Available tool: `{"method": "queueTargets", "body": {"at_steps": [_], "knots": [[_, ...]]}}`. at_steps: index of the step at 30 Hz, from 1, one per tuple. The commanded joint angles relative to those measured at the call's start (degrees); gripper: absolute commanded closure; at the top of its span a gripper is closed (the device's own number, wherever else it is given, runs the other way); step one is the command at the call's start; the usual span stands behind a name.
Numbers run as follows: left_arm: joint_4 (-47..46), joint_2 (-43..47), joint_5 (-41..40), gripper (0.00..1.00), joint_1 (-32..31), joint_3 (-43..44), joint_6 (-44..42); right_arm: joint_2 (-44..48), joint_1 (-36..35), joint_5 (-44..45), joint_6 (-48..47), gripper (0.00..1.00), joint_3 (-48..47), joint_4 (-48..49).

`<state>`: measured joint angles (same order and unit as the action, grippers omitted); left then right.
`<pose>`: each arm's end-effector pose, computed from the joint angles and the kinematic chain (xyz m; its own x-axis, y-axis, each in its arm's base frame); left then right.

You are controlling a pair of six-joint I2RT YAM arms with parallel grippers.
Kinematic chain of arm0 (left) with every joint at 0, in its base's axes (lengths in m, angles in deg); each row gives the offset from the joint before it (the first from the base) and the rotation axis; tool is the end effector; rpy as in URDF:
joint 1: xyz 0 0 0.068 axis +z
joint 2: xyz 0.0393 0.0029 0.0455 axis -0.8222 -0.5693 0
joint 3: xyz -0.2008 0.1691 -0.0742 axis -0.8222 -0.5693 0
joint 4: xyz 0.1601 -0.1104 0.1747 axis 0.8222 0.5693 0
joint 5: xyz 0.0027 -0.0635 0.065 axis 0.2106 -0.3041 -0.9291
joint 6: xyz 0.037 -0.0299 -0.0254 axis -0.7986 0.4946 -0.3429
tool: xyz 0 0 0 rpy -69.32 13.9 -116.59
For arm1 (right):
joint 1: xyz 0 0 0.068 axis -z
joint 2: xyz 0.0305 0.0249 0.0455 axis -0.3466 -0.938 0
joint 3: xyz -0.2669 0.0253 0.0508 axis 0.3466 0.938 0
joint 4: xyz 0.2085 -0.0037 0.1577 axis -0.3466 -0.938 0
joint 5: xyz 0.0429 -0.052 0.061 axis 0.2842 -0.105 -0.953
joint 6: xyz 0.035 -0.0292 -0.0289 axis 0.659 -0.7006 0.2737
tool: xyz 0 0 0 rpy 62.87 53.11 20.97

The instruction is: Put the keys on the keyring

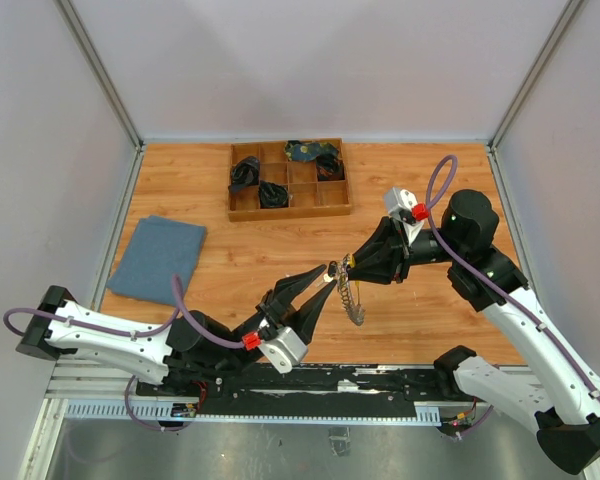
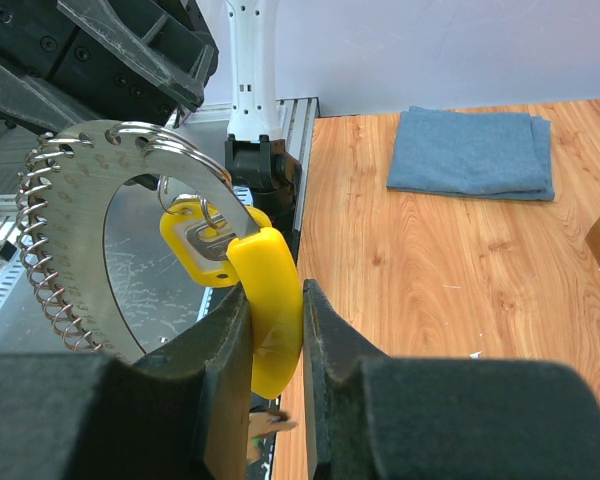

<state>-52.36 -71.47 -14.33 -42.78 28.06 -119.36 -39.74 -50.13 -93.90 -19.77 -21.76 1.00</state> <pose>-0.0085 -0.2105 0.3844 0.6475 0.0053 -0.7620 0.5840 0.6390 0.5006 0.1363 0.1165 0.4084 -0.0972 -0.0101 -0.9952 -0.9846 -0.1453 0.0976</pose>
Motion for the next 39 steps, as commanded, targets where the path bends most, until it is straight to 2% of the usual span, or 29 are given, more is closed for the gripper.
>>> {"method": "queueTargets", "body": {"at_steps": [1,39], "knots": [[-4.45,-0.41,-0.53,0.63,-0.68,2.14,-0.84,0.82,0.6,-0.62,1.33,0.99,-1.59,1.18],[-6.99,-1.2,-0.44,0.63,-0.68,1.97,-1.87,0.73,0.64,-0.22,2.34,0.99,-0.65,2.79]]}}
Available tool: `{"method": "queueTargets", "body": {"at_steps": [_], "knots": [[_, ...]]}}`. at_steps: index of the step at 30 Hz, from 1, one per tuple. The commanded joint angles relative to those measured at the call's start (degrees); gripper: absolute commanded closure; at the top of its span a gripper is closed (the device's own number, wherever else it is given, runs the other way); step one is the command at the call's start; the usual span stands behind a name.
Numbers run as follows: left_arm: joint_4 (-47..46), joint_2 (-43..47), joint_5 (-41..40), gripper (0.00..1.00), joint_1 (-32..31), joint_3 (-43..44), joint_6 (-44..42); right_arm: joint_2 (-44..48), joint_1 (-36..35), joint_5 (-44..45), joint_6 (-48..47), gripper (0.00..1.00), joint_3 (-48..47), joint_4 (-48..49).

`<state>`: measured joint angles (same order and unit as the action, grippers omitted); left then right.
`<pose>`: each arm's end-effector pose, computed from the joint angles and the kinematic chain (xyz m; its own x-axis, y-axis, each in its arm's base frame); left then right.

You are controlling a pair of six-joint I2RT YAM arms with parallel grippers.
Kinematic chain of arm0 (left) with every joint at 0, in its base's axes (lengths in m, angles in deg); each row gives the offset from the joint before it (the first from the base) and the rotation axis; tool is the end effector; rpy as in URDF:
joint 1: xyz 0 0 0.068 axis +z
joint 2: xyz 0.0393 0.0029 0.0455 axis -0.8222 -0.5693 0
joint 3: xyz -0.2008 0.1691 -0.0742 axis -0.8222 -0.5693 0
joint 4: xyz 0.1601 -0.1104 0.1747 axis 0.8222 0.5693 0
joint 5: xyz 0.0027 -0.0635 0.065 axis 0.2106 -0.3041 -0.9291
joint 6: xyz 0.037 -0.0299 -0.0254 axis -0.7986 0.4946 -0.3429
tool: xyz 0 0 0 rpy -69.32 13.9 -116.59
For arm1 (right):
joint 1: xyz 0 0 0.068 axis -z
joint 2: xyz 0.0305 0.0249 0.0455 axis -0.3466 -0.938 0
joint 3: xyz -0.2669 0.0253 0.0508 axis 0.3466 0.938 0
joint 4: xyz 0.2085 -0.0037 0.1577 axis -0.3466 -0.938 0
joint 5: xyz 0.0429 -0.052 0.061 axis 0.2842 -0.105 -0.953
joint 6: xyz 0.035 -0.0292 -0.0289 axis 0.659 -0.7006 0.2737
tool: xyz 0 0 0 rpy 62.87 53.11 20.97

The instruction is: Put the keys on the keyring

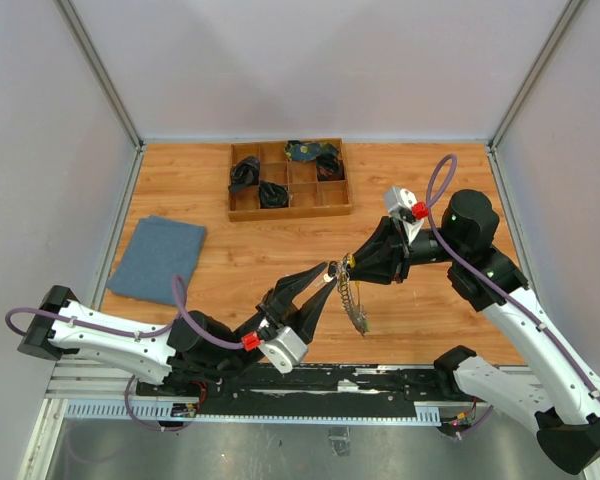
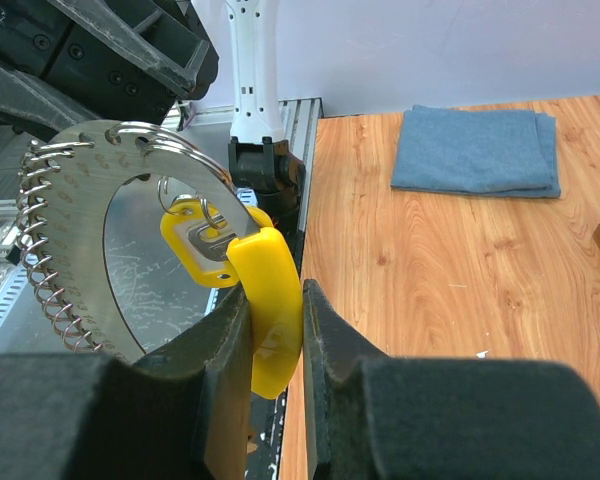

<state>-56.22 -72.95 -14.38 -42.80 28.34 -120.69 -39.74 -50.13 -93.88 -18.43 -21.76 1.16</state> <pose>-0.0090 -0.2136 0.3870 0.6556 -0.0142 -0.7549 0.5720 0.6620 0.4843 0.1363 0.1165 0.4086 -0.1178 -0.0121 -0.9930 -0.9824 -0.1448 0.1183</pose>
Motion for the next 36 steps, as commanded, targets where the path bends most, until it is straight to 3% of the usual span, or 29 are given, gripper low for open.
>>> {"method": "queueTargets", "body": {"at_steps": [1,36], "knots": [[-3.12,0.28,-0.39,0.63,-0.75,1.64,-0.5,0.73,0.63,-0.24,1.04,0.99,-0.62,2.67],[-5.31,-0.51,-0.99,0.65,-2.18,2.04,-2.06,0.73,0.49,-0.31,1.88,0.99,0.44,4.09]]}}
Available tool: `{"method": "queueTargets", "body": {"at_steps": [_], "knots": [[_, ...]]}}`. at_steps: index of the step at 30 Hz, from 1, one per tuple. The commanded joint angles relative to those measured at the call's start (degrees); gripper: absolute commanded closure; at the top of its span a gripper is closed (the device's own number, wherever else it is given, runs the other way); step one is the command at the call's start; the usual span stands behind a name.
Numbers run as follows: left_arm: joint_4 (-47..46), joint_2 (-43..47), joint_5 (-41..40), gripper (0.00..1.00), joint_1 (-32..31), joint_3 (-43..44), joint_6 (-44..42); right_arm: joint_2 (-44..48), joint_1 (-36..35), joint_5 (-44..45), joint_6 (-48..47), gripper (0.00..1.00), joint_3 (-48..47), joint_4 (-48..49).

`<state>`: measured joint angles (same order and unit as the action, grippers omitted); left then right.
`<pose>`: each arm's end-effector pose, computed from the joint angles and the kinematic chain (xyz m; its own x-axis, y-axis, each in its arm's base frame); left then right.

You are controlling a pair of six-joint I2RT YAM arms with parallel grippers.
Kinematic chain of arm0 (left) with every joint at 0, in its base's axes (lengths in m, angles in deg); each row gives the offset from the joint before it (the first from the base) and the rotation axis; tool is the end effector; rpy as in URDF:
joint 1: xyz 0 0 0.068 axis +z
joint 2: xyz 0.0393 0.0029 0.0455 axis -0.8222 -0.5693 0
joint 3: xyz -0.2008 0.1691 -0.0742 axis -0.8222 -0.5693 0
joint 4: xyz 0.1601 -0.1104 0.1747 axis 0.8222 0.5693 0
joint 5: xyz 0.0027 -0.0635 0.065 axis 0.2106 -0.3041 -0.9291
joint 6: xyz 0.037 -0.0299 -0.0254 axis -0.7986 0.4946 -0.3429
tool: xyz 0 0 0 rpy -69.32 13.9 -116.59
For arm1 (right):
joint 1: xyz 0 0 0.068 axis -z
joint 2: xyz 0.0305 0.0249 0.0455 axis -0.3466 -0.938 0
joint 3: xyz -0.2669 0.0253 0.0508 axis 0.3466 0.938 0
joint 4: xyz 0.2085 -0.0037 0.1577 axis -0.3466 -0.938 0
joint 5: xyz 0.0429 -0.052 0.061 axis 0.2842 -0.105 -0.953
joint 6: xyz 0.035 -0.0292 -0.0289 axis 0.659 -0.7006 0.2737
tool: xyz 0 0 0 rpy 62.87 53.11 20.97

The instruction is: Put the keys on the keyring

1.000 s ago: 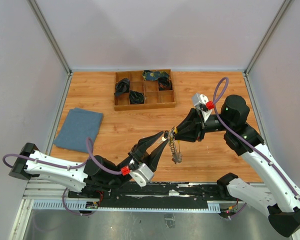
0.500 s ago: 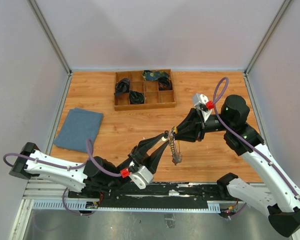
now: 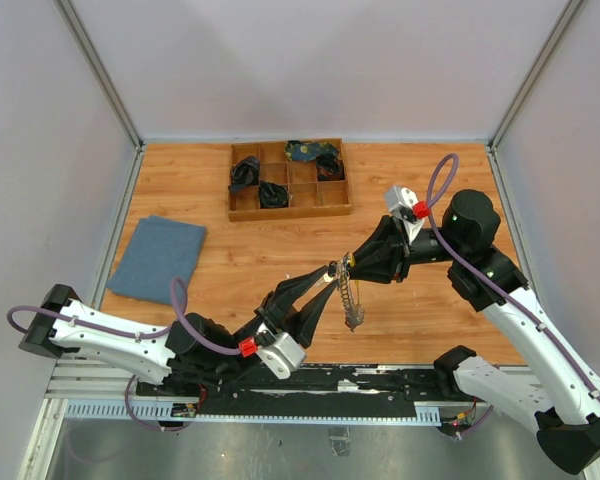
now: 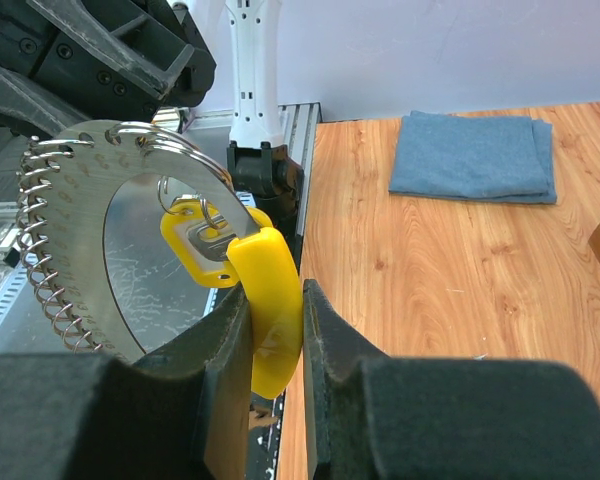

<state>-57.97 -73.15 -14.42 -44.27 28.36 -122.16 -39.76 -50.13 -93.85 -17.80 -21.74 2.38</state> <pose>-0.0143 -0.2124 0.3890 0.6663 -0.0341 -0.7449 0.5739 0.6613 0.4831 0.1364 0.1165 0.4103 -0.1108 -0.0034 -0.9938 -0.9832 -0.1454 0.1101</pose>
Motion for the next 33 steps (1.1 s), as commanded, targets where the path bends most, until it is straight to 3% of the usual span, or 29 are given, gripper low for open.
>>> {"method": "queueTargets", "body": {"at_steps": [1,33], "knots": [[-3.57,-0.31,-0.98,0.65,-0.71,2.01,-0.61,0.75,0.49,-0.36,1.24,0.99,0.39,2.84],[-5.42,-2.0,-1.32,0.65,-2.73,2.85,-2.07,0.66,0.23,0.0,1.66,0.99,0.94,3.56]]}}
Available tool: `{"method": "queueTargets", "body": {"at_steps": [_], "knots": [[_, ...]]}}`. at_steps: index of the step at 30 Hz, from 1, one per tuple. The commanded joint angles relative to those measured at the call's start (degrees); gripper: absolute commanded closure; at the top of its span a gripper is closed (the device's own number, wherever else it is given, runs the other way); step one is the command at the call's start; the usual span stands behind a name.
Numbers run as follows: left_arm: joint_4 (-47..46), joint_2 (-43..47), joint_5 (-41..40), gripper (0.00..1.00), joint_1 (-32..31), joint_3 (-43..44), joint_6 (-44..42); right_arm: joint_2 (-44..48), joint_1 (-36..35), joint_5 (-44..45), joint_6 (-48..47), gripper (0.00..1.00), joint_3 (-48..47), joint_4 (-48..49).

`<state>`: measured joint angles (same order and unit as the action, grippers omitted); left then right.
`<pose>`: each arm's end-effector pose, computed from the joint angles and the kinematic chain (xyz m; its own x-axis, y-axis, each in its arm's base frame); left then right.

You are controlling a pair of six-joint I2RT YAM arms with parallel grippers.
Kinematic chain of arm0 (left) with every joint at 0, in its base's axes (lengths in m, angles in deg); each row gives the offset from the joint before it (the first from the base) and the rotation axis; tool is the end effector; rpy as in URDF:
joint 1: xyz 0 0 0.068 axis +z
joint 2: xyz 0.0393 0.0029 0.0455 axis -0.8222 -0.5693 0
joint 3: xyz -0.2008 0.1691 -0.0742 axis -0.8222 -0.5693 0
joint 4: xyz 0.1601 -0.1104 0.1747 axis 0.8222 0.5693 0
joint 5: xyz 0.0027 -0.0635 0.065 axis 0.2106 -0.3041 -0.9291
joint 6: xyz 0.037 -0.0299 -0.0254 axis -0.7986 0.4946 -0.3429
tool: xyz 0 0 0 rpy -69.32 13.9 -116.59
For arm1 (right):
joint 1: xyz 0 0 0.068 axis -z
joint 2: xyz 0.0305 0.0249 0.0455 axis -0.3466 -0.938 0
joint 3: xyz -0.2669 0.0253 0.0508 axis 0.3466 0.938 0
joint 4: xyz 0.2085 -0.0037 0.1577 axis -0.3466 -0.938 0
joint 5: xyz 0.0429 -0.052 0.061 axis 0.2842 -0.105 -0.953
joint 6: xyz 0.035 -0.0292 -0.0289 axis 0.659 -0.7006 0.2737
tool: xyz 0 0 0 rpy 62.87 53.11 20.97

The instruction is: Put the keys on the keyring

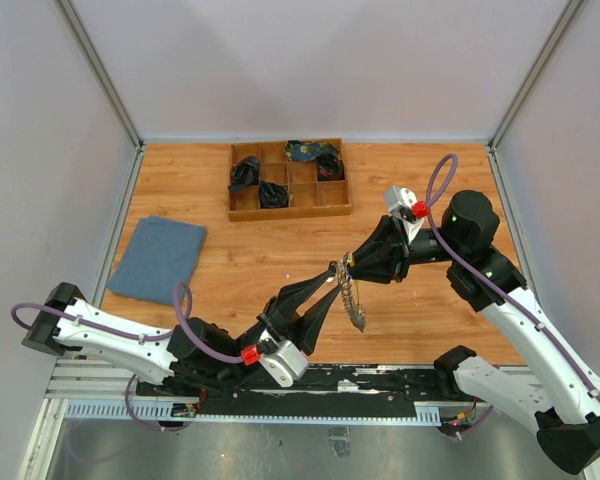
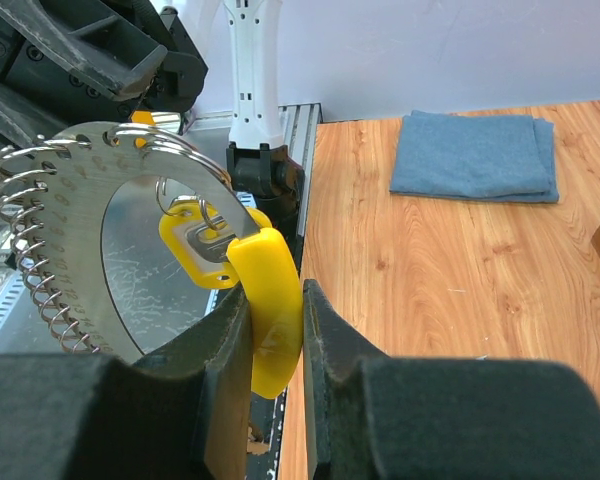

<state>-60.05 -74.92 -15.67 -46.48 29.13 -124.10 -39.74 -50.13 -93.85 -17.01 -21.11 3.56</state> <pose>-0.0230 -0.2170 0.3903 0.6732 -0.0376 -0.7385 0.5726 0.6584 0.4884 0.1371 0.1169 0.4086 -0.1158 -0.0005 -0.9933 -0.9826 -0.1459 0.1146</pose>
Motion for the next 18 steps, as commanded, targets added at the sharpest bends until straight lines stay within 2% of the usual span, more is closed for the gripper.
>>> {"method": "queueTargets", "body": {"at_steps": [1,18], "knots": [[-3.34,-0.24,-0.1,0.65,-0.53,2.05,-0.01,0.64,0.24,0.0,0.87,1.0,0.28,2.4],[-3.46,-0.55,-0.57,0.65,-1.14,2.35,0.61,0.49,0.2,0.0,0.71,0.99,0.54,2.53]]}}
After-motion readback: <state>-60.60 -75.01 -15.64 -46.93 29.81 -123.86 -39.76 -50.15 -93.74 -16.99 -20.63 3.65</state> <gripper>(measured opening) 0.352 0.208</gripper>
